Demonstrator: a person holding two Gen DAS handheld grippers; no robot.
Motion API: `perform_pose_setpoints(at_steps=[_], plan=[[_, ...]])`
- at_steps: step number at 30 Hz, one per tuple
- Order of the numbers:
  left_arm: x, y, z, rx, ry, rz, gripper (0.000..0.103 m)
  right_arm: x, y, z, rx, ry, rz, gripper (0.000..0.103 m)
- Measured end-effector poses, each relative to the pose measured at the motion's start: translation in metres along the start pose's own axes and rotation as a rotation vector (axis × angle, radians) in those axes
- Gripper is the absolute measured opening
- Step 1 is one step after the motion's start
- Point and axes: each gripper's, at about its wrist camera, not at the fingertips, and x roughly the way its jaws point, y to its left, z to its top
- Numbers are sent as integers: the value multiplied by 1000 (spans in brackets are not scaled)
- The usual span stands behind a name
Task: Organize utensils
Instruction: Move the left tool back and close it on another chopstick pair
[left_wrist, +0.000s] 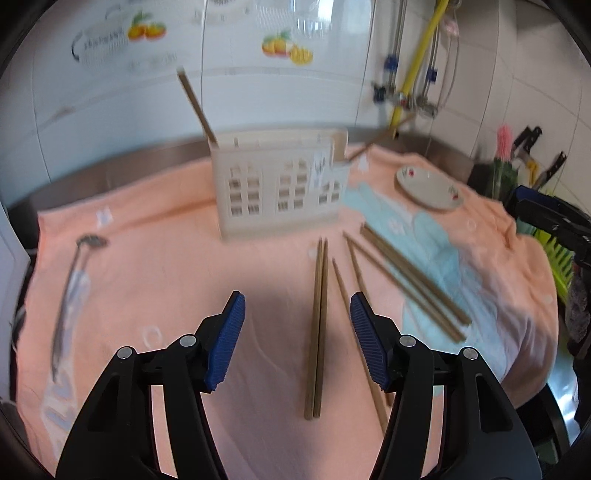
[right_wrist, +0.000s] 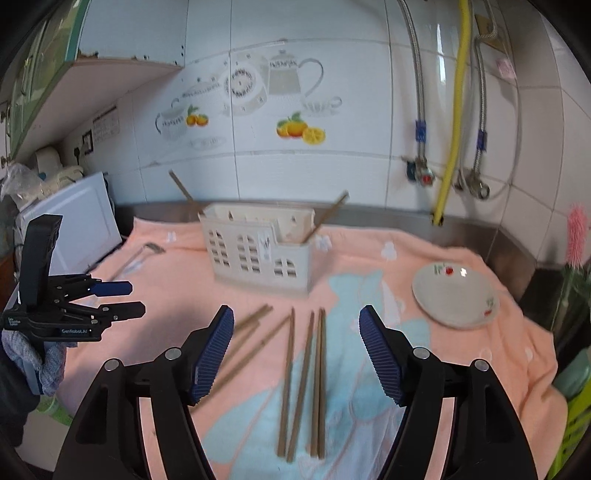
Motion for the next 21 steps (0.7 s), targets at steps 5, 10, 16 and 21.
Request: perform_pose_setpoints(at_steps=[5, 10, 16, 21], plan=[[33, -4, -24, -4, 95, -28, 36, 5, -7, -28, 31, 40, -7, 68], [59, -9, -36, 6, 151, -46, 19, 9, -17, -47, 65, 71, -21, 68], [70, -11, -38, 13, 175, -51, 10, 13, -29, -58, 86, 92, -32, 68], [80, -12, -38, 16, 195, -54, 8, 16, -33, -62, 100, 101, -31, 68]])
